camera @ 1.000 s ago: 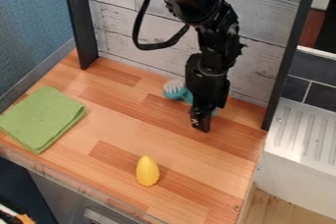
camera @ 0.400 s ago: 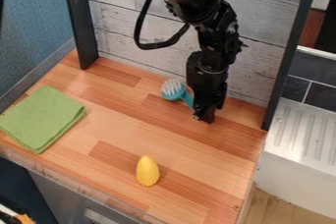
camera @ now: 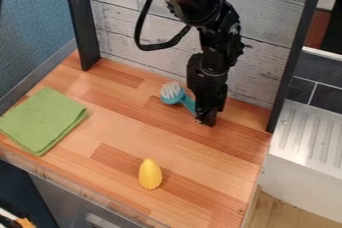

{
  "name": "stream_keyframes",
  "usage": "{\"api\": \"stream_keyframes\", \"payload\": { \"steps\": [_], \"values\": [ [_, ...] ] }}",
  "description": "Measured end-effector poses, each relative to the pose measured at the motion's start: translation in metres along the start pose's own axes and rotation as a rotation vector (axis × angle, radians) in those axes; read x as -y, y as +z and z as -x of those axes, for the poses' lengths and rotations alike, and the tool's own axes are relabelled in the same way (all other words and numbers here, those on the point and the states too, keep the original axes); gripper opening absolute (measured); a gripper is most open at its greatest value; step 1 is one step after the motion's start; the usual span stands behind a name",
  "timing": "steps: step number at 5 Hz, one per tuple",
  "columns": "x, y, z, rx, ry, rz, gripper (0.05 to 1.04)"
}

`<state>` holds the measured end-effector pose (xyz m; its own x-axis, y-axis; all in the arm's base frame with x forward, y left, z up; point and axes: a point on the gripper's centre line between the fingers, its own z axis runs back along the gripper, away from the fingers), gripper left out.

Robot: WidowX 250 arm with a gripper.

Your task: Put the turquoise object in the middle downside of the table

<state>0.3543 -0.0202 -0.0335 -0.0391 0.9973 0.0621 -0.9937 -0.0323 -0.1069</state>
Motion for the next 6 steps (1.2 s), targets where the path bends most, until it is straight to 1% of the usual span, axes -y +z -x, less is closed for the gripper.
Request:
{"api": "stream_keyframes", "payload": {
  "steps": [1, 2, 3, 4, 5, 6],
  "values": [
    [-0.011, 0.012, -0.001, 0.008, 0.057, -0.012, 0.493],
    [-0.02, 0.039, 0.007, 0.008, 0.105, 0.011, 0.493],
    [-0.033, 0.062, 0.016, -0.039, 0.141, 0.024, 0.493],
    [-0.053, 0.074, 0.04, -0.136, 0.136, 0.03, 0.493],
    [-0.071, 0.075, 0.066, -0.193, 0.097, 0.002, 0.493],
    [-0.084, 0.075, 0.094, -0.248, 0.052, -0.014, 0.493]
  ]
}}
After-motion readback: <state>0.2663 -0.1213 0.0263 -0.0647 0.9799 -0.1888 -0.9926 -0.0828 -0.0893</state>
